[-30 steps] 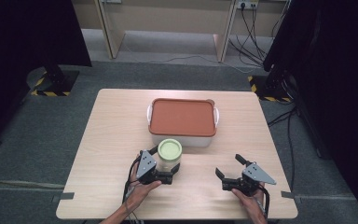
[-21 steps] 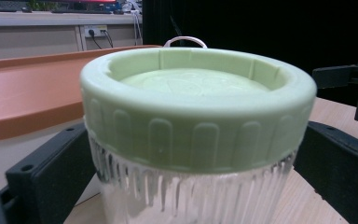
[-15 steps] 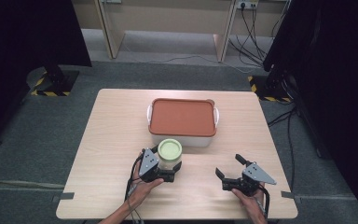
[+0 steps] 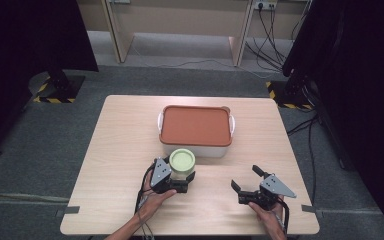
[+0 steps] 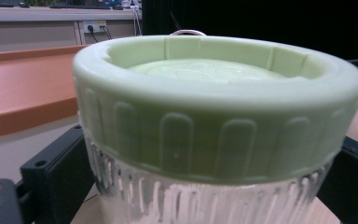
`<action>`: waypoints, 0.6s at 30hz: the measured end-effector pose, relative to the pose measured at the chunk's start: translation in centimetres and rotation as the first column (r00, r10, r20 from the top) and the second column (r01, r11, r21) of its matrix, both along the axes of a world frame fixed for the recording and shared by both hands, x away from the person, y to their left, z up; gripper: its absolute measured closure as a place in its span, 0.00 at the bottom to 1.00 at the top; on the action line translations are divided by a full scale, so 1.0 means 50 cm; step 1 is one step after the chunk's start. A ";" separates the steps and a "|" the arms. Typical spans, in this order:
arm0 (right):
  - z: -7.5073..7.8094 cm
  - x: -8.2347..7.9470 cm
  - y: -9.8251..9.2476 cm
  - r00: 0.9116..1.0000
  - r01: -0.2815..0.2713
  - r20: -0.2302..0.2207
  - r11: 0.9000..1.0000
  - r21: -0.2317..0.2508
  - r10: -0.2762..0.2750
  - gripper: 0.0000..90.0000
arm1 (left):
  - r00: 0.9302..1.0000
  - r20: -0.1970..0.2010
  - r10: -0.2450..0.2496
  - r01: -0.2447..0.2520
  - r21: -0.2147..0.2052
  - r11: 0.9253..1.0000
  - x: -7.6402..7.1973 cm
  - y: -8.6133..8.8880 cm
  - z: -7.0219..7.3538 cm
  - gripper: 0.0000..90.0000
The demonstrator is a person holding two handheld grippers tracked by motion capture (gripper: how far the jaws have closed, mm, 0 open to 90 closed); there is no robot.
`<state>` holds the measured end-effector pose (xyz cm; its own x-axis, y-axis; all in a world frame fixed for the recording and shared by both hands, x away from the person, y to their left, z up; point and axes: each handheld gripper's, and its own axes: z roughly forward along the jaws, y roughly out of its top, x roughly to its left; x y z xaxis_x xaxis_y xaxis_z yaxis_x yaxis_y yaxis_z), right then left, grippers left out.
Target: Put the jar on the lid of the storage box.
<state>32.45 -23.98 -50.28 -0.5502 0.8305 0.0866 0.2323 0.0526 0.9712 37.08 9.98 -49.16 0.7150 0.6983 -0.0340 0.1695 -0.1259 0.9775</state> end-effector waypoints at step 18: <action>0.000 0.001 0.000 1.000 -0.001 -0.001 1.000 0.000 0.001 0.01 | 1.000 0.003 0.004 -0.004 0.000 1.000 0.004 -0.003 -0.007 0.12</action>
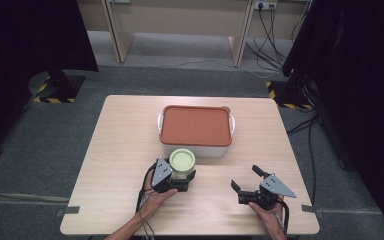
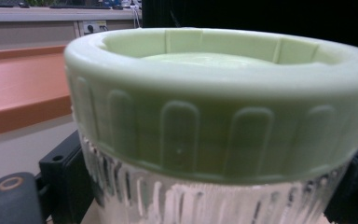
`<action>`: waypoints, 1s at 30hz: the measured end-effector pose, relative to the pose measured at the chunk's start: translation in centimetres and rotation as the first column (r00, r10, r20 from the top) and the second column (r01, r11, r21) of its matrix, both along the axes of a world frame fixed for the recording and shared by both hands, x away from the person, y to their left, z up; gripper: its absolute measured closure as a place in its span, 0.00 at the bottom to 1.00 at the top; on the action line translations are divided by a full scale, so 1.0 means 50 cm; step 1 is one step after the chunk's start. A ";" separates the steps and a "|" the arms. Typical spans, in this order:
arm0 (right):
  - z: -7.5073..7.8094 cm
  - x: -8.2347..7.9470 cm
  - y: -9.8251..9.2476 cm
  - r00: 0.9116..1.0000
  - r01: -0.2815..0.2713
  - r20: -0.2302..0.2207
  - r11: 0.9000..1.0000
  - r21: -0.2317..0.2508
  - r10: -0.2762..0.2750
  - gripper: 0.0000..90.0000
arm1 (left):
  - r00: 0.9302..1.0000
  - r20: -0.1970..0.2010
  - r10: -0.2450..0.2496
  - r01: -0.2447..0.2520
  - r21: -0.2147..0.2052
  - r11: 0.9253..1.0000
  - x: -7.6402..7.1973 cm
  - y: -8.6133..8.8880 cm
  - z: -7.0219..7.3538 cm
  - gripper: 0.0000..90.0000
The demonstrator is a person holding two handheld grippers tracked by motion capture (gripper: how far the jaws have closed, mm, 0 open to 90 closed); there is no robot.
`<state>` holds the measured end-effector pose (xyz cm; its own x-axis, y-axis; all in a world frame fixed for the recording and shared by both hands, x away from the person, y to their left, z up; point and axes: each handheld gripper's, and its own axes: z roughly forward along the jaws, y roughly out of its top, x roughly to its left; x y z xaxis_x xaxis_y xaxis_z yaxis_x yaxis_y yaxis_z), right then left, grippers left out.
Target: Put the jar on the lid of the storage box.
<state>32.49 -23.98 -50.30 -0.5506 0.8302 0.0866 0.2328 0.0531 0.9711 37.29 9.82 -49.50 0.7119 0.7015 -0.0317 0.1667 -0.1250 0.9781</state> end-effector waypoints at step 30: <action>0.000 0.000 -0.001 1.000 0.000 0.002 1.000 0.001 0.000 0.01 | 1.000 -0.020 0.008 -0.007 0.005 1.000 -0.005 -0.005 0.041 0.12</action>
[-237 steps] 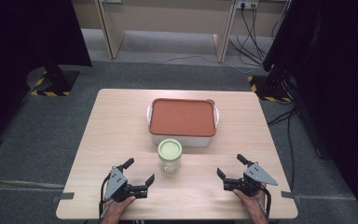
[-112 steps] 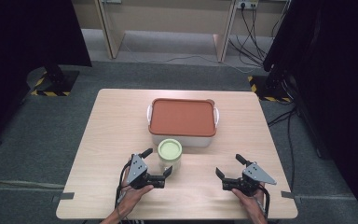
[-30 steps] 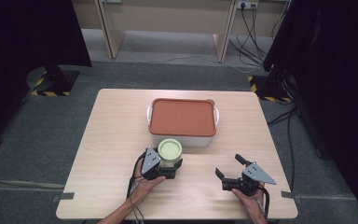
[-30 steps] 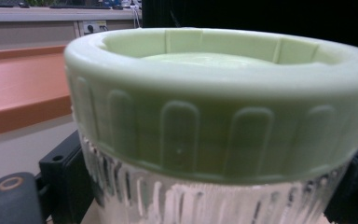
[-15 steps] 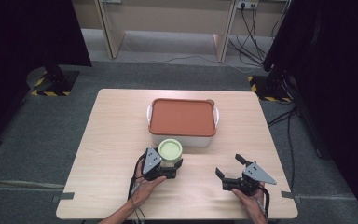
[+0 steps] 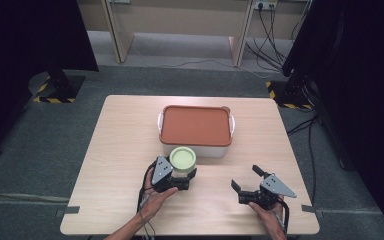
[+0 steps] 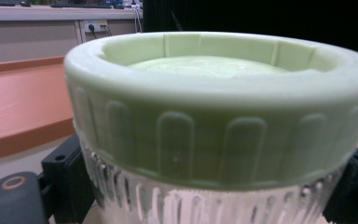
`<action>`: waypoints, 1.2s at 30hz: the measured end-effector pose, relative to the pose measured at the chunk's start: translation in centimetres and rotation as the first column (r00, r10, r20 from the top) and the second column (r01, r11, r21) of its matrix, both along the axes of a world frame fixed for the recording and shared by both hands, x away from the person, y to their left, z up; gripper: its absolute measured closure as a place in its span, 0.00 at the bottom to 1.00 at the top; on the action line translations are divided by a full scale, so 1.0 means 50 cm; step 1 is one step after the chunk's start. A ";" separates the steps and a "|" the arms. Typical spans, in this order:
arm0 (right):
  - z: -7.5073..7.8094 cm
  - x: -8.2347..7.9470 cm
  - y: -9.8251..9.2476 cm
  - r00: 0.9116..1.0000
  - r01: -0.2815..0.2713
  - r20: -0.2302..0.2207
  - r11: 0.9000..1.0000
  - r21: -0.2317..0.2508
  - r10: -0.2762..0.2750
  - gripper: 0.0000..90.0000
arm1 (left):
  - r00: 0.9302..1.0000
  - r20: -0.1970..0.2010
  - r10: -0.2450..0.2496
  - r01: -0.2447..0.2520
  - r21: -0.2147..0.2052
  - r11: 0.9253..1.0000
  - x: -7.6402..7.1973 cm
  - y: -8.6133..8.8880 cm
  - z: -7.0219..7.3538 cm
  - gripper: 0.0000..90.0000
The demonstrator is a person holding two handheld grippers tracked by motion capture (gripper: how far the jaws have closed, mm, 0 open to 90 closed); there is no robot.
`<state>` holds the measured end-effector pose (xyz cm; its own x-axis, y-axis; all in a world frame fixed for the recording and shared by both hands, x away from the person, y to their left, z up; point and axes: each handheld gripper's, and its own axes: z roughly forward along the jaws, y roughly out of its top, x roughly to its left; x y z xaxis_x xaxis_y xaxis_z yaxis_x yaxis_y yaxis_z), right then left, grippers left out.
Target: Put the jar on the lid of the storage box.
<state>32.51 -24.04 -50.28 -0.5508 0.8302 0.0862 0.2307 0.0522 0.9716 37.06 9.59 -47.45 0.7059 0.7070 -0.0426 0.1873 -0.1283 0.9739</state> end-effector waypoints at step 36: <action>-0.001 0.001 0.000 1.000 0.000 -0.005 1.000 0.000 0.000 0.01 | 1.000 -0.030 0.008 -0.009 -0.024 1.000 0.041 0.022 0.079 0.12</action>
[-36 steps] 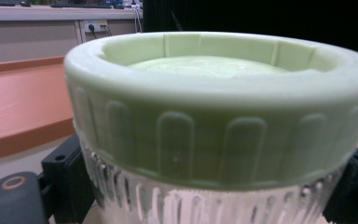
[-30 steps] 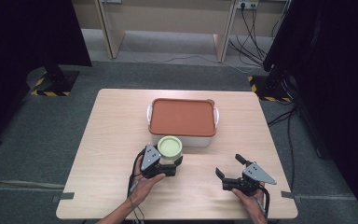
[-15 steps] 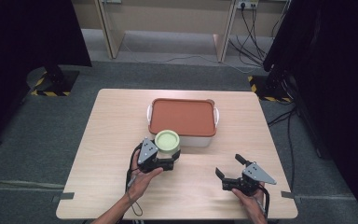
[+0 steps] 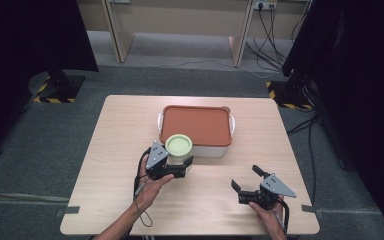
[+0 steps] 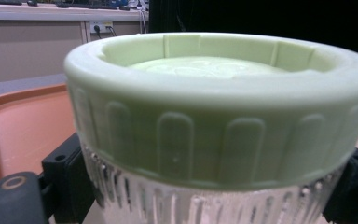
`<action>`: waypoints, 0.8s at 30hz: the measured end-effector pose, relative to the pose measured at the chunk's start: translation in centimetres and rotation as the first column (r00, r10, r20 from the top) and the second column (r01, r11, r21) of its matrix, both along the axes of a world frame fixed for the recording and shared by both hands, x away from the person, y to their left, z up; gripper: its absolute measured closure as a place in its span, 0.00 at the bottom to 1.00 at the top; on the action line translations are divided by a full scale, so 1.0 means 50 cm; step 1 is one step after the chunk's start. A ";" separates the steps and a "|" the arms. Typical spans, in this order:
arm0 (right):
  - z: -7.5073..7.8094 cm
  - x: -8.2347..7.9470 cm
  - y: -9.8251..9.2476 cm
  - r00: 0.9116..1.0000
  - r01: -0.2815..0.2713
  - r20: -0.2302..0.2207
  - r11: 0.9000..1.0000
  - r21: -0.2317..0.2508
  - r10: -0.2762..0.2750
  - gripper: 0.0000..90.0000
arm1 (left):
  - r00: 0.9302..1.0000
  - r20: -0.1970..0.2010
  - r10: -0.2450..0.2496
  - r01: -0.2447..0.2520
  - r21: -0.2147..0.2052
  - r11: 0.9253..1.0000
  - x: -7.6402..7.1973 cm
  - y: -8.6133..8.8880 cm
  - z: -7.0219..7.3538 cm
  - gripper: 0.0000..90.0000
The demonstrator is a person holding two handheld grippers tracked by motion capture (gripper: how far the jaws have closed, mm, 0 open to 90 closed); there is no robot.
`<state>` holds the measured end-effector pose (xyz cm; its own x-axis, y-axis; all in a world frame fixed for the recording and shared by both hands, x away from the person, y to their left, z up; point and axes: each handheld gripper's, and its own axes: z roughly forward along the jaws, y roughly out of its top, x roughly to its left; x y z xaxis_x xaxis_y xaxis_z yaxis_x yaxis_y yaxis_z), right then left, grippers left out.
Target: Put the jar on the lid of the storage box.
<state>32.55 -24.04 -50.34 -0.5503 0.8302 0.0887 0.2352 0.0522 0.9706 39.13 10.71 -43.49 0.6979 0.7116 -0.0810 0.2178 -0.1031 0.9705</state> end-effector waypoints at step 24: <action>0.001 0.000 0.000 1.000 0.000 0.003 1.000 0.001 0.000 0.01 | 1.000 -0.005 -0.003 0.003 -0.003 1.000 0.027 0.011 0.045 0.12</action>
<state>32.54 -24.06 -50.31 -0.5505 0.8302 0.0878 0.2322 0.0513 0.9713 40.48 11.26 -41.26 0.6995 0.7093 -0.0871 0.2227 -0.1005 0.9697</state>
